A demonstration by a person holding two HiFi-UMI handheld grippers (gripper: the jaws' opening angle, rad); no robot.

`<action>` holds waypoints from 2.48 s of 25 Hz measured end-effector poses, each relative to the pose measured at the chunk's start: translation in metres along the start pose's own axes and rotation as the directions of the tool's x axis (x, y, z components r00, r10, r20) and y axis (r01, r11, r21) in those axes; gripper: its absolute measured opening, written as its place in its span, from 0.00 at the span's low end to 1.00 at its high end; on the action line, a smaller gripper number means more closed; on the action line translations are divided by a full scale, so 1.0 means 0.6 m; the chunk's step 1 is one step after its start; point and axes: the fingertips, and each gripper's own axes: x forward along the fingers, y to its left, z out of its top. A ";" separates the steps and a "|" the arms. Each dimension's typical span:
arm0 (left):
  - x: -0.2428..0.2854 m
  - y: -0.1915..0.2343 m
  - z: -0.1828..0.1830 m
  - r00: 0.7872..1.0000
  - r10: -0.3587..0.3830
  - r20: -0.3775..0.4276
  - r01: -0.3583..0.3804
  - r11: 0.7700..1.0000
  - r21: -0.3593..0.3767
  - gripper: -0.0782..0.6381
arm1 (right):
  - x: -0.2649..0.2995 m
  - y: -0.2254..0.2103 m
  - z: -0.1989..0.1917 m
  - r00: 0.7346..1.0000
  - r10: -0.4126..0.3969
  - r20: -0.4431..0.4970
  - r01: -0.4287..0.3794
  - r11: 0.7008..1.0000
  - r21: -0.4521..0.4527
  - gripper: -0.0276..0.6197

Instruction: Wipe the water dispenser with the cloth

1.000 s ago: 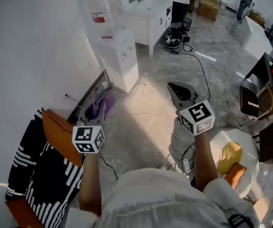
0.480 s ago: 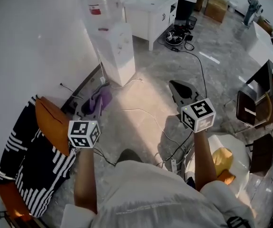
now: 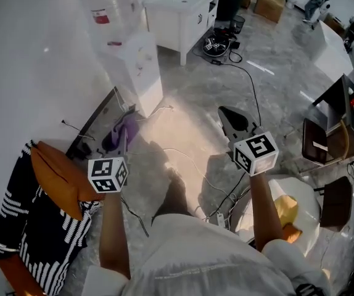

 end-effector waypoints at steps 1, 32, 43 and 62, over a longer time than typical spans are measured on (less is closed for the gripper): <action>0.032 0.011 -0.002 1.000 -0.004 -0.001 0.004 1.000 -0.002 0.20 | 0.026 -0.019 -0.001 1.000 -0.005 -0.005 0.005 1.000 -0.003 0.06; 0.754 0.213 -0.146 0.983 0.016 -0.181 -0.070 0.952 -0.299 0.20 | 0.776 -0.380 -0.188 0.969 0.166 -0.184 -0.147 0.983 0.112 0.06; 0.984 0.144 -0.372 0.946 0.110 -0.304 -0.239 0.870 -0.431 0.20 | 0.988 -0.523 -0.458 0.941 0.207 -0.268 -0.114 0.939 0.325 0.06; 1.262 0.159 -0.801 0.941 0.180 -0.287 -0.279 0.894 -0.351 0.20 | 1.098 -0.475 -0.978 0.870 0.358 -0.339 -0.191 0.878 0.438 0.06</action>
